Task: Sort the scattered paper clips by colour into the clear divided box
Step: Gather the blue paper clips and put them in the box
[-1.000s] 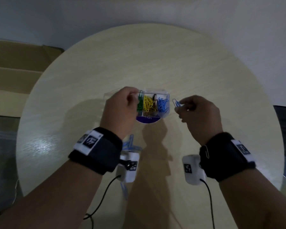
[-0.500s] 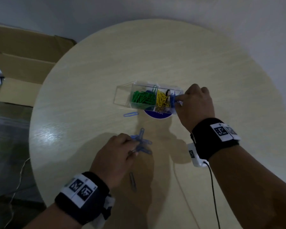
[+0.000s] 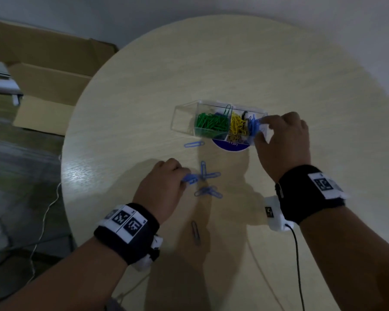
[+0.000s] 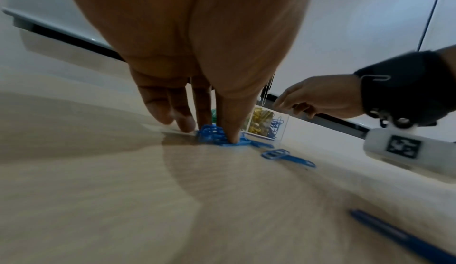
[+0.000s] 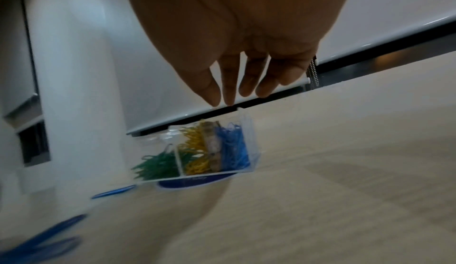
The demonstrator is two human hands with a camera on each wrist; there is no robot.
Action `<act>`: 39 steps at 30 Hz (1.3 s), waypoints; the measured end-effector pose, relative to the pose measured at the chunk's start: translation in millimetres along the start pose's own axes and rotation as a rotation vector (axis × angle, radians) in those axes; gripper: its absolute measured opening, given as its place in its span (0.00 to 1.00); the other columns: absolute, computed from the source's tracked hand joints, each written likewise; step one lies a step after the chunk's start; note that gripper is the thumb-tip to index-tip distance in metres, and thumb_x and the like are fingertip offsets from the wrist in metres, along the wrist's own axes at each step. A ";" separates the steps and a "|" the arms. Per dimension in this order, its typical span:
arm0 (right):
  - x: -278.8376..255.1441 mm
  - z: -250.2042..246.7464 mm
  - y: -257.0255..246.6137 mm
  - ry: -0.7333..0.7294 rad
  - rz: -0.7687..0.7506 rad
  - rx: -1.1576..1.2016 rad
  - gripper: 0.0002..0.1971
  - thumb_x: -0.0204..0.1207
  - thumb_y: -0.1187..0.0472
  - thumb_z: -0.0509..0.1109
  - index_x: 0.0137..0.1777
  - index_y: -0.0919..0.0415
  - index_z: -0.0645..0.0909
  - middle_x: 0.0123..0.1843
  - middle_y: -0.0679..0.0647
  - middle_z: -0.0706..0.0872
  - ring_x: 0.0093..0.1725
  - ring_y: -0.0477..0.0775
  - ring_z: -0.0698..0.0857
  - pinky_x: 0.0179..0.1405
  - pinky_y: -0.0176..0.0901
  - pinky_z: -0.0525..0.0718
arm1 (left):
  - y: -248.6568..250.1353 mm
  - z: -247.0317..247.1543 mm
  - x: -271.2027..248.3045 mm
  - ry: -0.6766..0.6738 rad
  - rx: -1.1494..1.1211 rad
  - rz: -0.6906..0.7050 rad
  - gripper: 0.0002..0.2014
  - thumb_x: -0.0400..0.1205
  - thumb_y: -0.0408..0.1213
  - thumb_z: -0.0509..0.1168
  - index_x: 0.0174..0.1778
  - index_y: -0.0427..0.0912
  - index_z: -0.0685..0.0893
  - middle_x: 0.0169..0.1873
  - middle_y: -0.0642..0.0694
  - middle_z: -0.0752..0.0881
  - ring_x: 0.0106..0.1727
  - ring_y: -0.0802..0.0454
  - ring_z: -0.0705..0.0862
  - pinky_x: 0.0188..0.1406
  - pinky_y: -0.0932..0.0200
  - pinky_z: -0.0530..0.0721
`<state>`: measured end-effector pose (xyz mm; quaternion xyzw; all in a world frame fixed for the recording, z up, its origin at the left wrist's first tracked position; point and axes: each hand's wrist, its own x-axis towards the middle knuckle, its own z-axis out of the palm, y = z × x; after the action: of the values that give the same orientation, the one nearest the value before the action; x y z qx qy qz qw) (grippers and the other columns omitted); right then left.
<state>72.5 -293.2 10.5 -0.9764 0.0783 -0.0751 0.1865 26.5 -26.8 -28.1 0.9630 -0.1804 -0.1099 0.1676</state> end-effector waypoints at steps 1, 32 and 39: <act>-11.2 0.8 -5.5 0.000 -0.057 0.039 0.12 0.72 0.57 0.69 0.55 0.57 0.85 0.51 0.61 0.81 0.52 0.66 0.78 0.56 0.53 0.74 | -2.6 -0.6 1.3 -0.001 -0.012 -0.001 0.14 0.78 0.36 0.70 0.59 0.47 0.86 0.49 0.46 0.81 0.47 0.41 0.80 0.47 0.45 0.83; -61.7 -33.2 21.4 -0.131 0.223 0.466 0.07 0.66 0.60 0.80 0.36 0.52 0.83 0.28 0.45 0.87 0.28 0.37 0.82 0.29 0.25 0.74 | 90.2 -40.4 91.0 0.213 -0.675 -0.152 0.01 0.78 0.38 0.73 0.42 0.46 0.87 0.34 0.54 0.88 0.32 0.55 0.88 0.41 0.52 0.89; -33.6 -46.2 41.6 -0.054 0.357 0.605 0.06 0.66 0.61 0.79 0.36 0.52 0.83 0.29 0.50 0.89 0.30 0.54 0.87 0.37 0.53 0.88 | 120.5 -34.8 153.0 0.113 -0.356 -0.107 0.11 0.82 0.45 0.67 0.52 0.42 0.88 0.46 0.43 0.91 0.46 0.45 0.89 0.50 0.51 0.86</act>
<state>26.4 -341.6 33.4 -0.8494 0.2170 -0.0353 0.4797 137.9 -181.7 24.4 0.9310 -0.0969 -0.0945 0.3389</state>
